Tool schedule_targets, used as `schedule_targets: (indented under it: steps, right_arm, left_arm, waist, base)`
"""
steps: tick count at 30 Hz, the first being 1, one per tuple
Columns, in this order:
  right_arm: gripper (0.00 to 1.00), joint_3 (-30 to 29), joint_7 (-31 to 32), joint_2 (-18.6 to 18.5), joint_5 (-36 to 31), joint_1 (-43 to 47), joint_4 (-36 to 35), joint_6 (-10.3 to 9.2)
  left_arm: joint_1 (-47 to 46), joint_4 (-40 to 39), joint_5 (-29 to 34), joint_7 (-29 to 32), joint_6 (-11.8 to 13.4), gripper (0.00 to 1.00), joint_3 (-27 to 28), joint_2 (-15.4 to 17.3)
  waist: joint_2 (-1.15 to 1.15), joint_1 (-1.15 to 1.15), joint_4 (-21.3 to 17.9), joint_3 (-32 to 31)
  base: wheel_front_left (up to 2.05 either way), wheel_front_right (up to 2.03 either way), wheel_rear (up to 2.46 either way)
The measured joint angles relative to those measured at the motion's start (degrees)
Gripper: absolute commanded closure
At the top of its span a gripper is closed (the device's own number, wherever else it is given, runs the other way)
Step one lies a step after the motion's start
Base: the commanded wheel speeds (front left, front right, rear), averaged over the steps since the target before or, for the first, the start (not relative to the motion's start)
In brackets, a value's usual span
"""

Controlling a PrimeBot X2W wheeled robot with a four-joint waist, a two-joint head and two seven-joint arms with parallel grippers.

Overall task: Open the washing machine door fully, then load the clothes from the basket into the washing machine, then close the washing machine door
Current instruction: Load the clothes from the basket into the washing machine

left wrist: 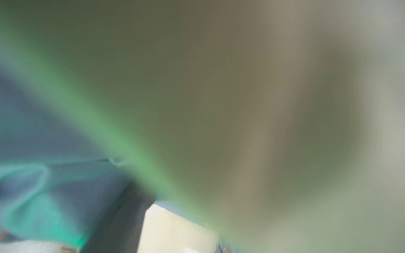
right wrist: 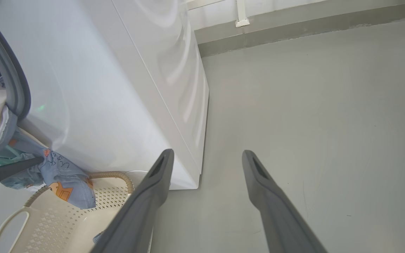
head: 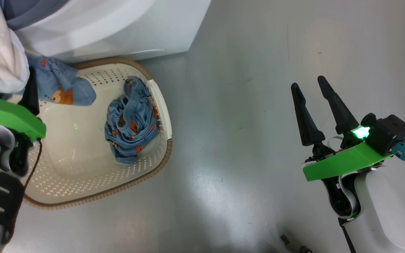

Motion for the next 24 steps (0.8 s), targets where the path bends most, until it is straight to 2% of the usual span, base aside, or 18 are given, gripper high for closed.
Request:
schedule_targets:
  steps: [5, 6, 7, 8, 9, 10, 18, 24]
  right_arm:
    - [0.0, 0.4, 0.0, 0.0, 0.0, -0.4, 0.0, 0.0]
    - [0.0, 0.5, 0.0, 0.0, 0.0, -0.8, 0.0, 0.0]
    - [0.0, 0.6, 0.0, -0.1, 0.0, -1.0, 0.0, 0.0]
    - [0.0, 0.6, 0.0, -0.1, 0.0, -1.1, -0.1, 0.0]
    - [0.0, 0.6, 0.0, -0.2, 0.0, -1.1, -0.1, 0.0]
    - [0.0, 0.6, 0.0, -0.3, 0.0, -1.1, -0.2, 0.0]
    - [0.0, 0.0, 0.0, -0.4, 0.0, -0.7, -0.5, 0.0]
    - [0.0, -0.4, 0.0, -0.2, -0.2, -0.7, -0.5, 0.0]
  left_arm:
    - [-0.8, 1.1, -1.7, 0.0, 0.0, 0.0, -1.5, 0.6]
    - [-1.0, 1.2, -2.1, 0.0, 0.0, 0.24, -1.6, 0.7]
    - [-1.2, 1.1, -2.2, 0.0, 0.0, 0.54, -1.9, 0.8]
    - [-1.3, 1.1, -2.3, 0.0, 0.0, 0.66, -2.1, 1.0]
    - [-1.4, 1.0, -2.5, 0.0, 0.0, 0.95, -2.2, 1.1]
    - [-1.4, 0.8, -2.7, 0.0, 0.0, 1.0, -2.2, 1.2]
    - [-1.0, -1.2, -4.0, 0.0, 0.0, 1.0, -1.1, 1.5]
    - [2.2, -6.1, -3.4, 0.0, 0.0, 1.0, 5.2, 0.7]
  waist:
    - [0.0, 0.0, -0.3, 0.1]
    - [0.0, 0.0, -0.4, 0.1]
    - [0.0, 0.0, -0.5, 0.1]
    - [0.0, 0.0, -0.6, 0.1]
    - [0.0, 0.0, -0.6, 0.0]
    - [0.0, 0.0, -0.6, 0.0]
    - [0.0, 0.0, 0.0, -0.3]
    - [0.0, 0.0, 1.1, -1.4]
  base:
    - [0.0, 0.0, 0.0]
    - [0.0, 0.0, 0.0]
    - [0.0, 0.0, 0.0]
    - [0.0, 0.0, 0.0]
    - [0.0, 0.0, 0.0]
    - [0.0, 0.0, 0.0]
    - [0.0, 0.0, 0.0]
    - [0.0, 0.0, 0.0]
